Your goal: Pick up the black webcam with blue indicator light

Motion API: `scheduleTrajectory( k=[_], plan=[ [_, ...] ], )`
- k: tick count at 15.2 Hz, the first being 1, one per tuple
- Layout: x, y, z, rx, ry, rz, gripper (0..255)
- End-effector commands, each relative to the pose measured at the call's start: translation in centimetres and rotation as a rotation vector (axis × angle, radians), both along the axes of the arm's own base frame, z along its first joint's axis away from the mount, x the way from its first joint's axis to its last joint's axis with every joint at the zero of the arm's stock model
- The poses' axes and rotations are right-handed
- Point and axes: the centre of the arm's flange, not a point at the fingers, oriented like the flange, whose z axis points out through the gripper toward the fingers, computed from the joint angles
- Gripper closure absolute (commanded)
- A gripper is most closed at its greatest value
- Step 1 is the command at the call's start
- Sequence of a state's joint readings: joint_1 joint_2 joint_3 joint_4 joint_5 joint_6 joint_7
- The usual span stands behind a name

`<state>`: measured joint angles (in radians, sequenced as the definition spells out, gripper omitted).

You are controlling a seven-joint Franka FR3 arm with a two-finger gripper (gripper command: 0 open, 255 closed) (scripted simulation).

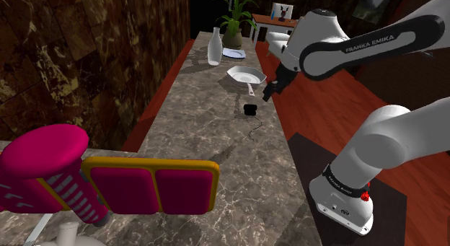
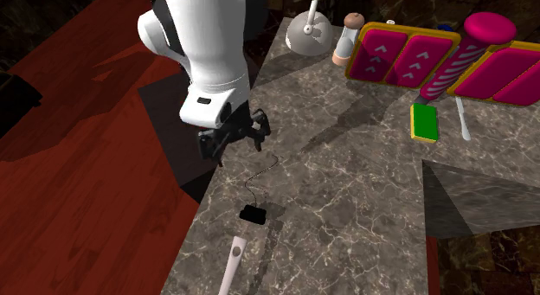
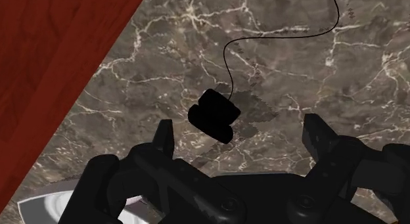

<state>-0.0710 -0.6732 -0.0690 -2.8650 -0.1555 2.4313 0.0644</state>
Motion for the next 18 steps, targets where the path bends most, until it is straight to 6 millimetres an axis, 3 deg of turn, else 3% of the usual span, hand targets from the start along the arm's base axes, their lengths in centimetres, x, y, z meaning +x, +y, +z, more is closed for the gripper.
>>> scheduleTrajectory(
  k=[1,8,17,18],
  plan=[
    [0.1,-0.1,-2.7,0.001,-0.012,-0.009,0],
    [1.0,-0.8,-11.6,0.002,-0.041,-0.038,0],
    [1.0,-0.8,-15.6,0.002,-0.041,-0.038,0],
    [1.0,-0.7,-15.5,0.002,-0.041,-0.038,255]
  ],
)
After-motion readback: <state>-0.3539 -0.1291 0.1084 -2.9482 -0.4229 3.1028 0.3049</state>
